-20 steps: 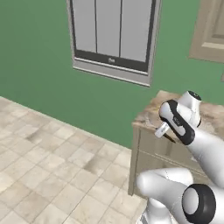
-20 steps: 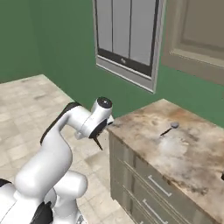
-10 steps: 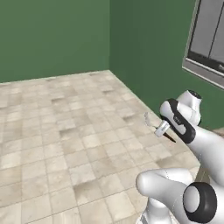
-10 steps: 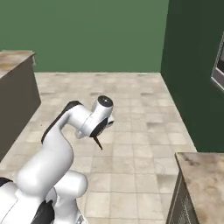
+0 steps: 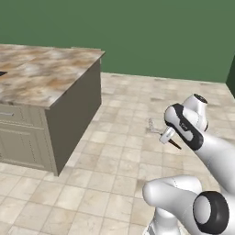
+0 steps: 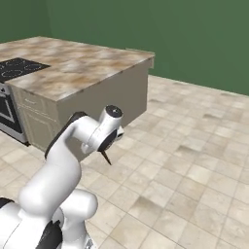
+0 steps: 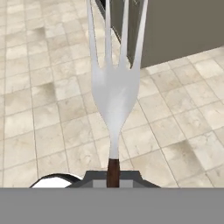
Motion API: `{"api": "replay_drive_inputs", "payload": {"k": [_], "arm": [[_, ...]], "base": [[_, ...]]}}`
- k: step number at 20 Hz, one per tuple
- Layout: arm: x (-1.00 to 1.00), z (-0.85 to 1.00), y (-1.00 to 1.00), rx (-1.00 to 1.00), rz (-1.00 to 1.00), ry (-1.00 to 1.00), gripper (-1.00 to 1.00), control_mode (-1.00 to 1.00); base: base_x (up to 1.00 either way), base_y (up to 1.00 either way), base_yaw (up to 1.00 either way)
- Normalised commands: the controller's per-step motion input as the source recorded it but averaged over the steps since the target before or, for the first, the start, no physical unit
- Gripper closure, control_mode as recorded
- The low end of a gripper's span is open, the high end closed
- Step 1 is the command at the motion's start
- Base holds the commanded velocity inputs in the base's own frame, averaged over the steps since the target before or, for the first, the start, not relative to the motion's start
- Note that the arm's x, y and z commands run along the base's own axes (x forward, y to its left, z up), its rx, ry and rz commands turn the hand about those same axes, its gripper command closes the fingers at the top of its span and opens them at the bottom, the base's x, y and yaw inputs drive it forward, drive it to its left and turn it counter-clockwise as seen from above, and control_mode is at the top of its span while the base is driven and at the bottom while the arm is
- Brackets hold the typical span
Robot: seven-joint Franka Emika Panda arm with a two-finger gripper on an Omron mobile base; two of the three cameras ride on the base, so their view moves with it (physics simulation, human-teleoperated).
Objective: Organize the utensils by type. Pick up the wooden spoons from the counter and place them in the open cabinet. Then pick up the metallic utensils from the counter and place them in the open drawer.
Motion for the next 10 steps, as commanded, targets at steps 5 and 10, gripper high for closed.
{"api": "replay_drive_inputs", "payload": {"k": [5,10], "arm": [[0.0,0.0,0.0,0.0,0.0,0.0,1.0,1.0],[0.0,0.0,0.0,0.0,0.0,0.0,1.0,1.0]], "base": [[0.08,-0.07,0.05],[0.11,0.0,0.0]]}}
